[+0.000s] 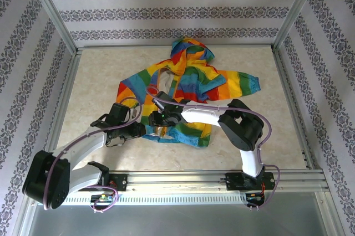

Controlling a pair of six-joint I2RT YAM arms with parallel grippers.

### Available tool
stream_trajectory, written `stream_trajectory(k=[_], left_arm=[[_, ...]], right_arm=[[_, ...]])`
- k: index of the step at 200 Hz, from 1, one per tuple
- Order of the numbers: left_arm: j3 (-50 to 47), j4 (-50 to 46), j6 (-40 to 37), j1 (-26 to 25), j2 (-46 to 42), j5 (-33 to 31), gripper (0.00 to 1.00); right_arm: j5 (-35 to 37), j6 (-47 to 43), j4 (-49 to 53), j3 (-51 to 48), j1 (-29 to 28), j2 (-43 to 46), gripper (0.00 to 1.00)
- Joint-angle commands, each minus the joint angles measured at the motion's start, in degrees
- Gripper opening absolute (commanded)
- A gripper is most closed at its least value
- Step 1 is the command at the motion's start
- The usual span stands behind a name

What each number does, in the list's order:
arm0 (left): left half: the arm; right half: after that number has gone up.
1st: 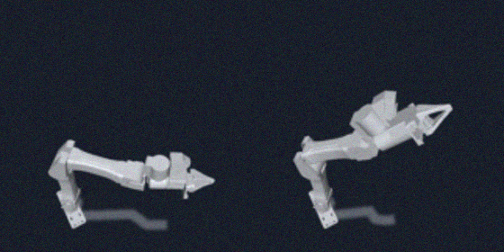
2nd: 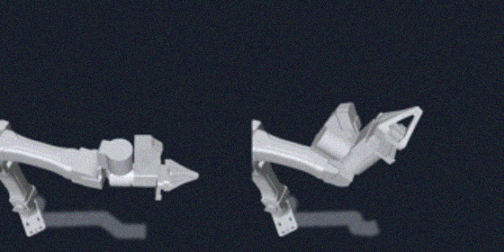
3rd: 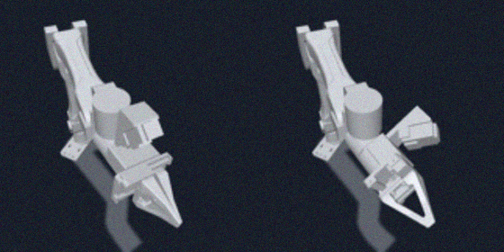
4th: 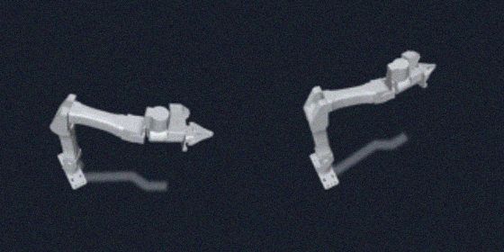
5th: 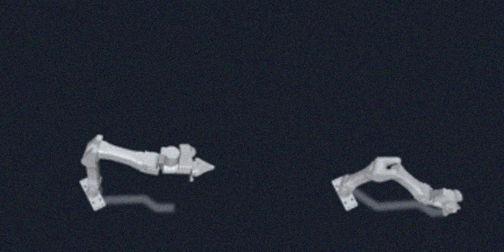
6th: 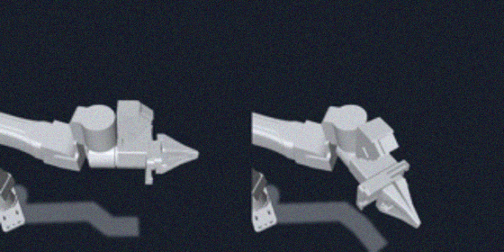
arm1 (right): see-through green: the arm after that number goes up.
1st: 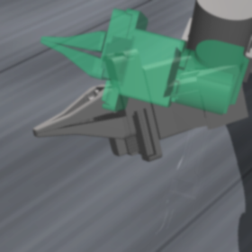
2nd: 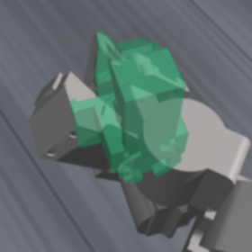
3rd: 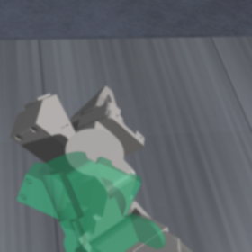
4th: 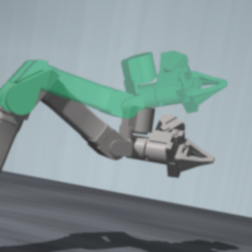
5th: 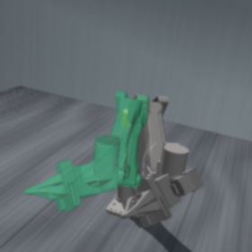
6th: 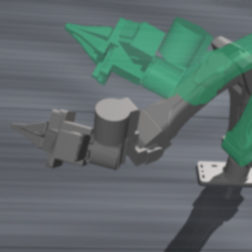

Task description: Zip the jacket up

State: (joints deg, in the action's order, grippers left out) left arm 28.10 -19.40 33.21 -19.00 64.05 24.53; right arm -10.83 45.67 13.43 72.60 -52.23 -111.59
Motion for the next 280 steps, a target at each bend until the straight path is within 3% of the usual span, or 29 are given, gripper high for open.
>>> stream_trajectory(k=[1, 92, 175, 241, 280], left_arm=[[1.19, -3.54, 0.97, 0.05, -2.2, -0.84, 0.36], [5.31, 1.57, 4.49, -6.79, 6.78, -1.91, 0.4], [6.51, 5.45, 5.77, -7.17, 12.82, -1.19, 0.41], [7.62, 4.46, 6.32, -7.39, 11.52, -1.77, 0.4], [7.34, 7.36, 7.02, -7.93, 16.51, -1.48, 0.41]], right_arm=[[2.39, -1.46, 0.17, -1.37, 0.8, 4.12, 0.44], [4.28, -2.87, 0.38, -6.39, 2.22, 8.75, 0.35], [2.83, -2.16, -0.37, -8.53, 1.19, 7.74, 0.27], [2.13, -2.25, -0.87, -8.26, 0.92, 5.37, 0.26], [2.13, -2.42, -0.91, -8.72, 0.9, 4.98, 0.26]])
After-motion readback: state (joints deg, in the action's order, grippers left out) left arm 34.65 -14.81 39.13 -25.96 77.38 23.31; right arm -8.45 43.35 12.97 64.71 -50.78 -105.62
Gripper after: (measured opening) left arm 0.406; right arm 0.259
